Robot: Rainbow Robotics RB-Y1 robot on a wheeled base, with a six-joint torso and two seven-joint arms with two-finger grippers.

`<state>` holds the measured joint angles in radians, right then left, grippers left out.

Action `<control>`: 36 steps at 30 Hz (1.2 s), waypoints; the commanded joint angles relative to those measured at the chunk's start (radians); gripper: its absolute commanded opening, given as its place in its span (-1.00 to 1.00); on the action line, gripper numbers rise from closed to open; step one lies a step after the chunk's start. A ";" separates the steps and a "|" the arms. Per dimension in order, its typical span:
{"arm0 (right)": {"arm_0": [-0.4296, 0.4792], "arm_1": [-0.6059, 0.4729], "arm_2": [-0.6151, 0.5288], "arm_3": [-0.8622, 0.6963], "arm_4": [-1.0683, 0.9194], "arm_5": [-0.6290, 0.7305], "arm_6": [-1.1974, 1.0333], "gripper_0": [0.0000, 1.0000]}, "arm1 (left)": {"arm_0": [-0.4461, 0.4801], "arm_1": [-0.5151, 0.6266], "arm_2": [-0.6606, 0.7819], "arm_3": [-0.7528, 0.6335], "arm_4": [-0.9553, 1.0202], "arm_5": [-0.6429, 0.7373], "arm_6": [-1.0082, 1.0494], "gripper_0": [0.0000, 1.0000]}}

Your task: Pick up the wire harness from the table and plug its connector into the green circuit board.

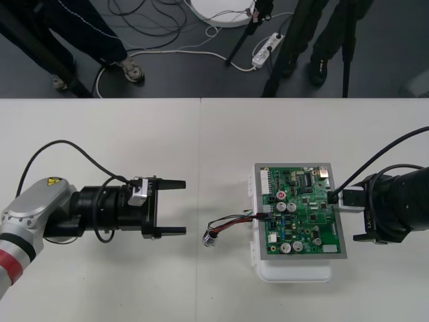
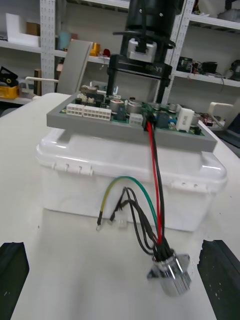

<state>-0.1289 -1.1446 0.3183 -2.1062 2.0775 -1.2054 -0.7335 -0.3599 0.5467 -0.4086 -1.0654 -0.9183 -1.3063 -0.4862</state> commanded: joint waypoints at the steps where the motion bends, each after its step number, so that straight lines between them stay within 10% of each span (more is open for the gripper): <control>1: 0.017 -0.049 -0.085 -0.017 -0.086 0.009 0.048 1.00 | 0.027 0.072 0.045 -0.013 -0.008 -0.154 -0.046 1.00; 13: 0.117 -0.058 -0.326 -0.058 -0.382 0.009 0.091 1.00 | 0.067 0.154 0.195 -0.044 -0.146 -0.265 0.014 1.00; 36: 0.356 -0.093 -0.696 0.068 -1.021 -0.068 0.494 1.00 | 0.308 0.434 0.413 -0.550 -0.057 -0.265 0.380 1.00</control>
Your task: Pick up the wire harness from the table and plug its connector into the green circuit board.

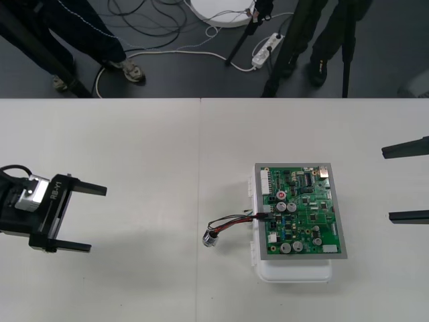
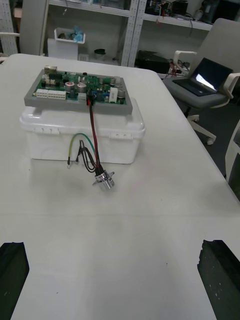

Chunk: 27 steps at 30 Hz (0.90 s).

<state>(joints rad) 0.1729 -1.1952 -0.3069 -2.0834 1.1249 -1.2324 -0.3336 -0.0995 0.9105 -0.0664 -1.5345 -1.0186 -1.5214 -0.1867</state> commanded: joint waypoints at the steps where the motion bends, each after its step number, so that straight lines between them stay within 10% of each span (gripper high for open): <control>1: 0.068 -0.043 -0.086 0.055 -0.088 -0.052 0.123 1.00 | 0.049 0.076 0.079 -0.096 0.054 -0.049 0.101 1.00; 27: 0.096 0.003 -0.124 0.226 -0.316 -0.219 0.308 1.00 | 0.055 0.258 0.201 -0.245 0.163 -0.039 0.289 1.00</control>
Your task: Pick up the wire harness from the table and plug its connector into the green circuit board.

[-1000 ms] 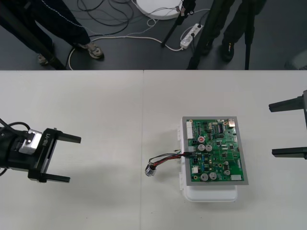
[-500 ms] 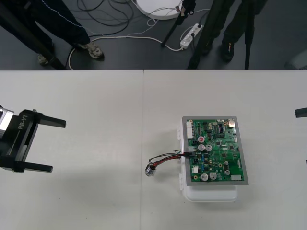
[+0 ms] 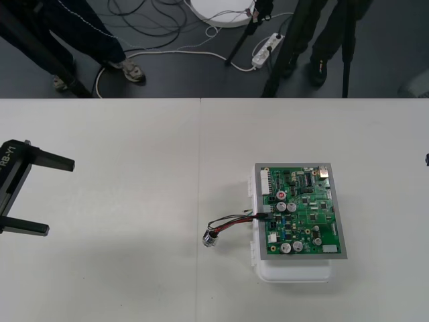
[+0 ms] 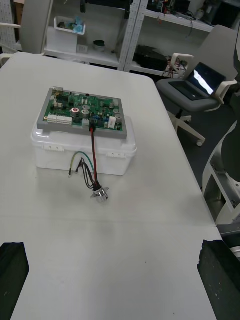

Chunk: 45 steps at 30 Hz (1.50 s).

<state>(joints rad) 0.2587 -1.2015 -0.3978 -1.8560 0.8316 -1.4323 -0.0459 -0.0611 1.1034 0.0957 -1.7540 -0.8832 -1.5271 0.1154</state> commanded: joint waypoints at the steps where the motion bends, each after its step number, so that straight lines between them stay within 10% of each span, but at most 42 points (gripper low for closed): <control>1: 0.005 0.013 -0.035 0.003 -0.025 -0.027 0.015 1.00 | 0.018 0.067 0.039 -0.025 0.027 -0.025 -0.013 1.00; 45: -0.088 0.131 0.040 0.000 -0.065 -0.068 -0.055 1.00 | 0.040 0.067 0.041 -0.024 0.000 0.019 -0.016 1.00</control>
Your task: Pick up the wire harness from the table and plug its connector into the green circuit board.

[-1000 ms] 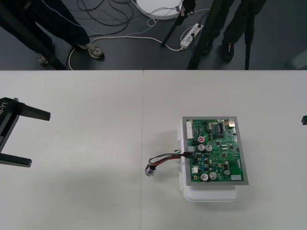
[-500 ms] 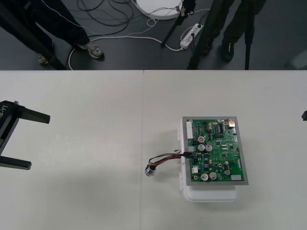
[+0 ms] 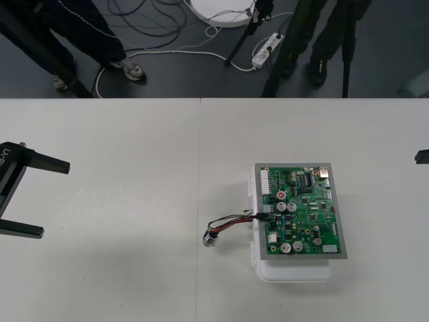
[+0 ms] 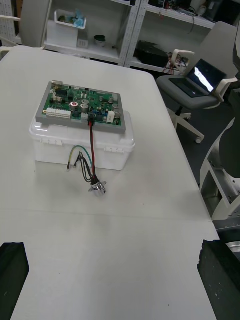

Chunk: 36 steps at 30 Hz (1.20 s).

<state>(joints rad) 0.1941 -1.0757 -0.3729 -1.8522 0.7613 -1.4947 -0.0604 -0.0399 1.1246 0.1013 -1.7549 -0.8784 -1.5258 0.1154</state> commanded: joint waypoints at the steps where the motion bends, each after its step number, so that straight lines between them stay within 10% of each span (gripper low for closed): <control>1: -0.024 0.005 0.014 -0.004 0.007 -0.006 -0.041 1.00 | 0.018 0.046 0.035 -0.023 -0.005 0.018 -0.016 1.00; 36: -0.018 0.002 0.015 -0.002 0.042 -0.007 -0.042 1.00 | 0.018 0.046 0.035 -0.023 -0.005 0.018 -0.016 1.00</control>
<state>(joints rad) 0.1889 -1.0757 -0.3692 -1.8522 0.8003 -1.4947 -0.0604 -0.0399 1.1246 0.1013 -1.7549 -0.8790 -1.5258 0.1154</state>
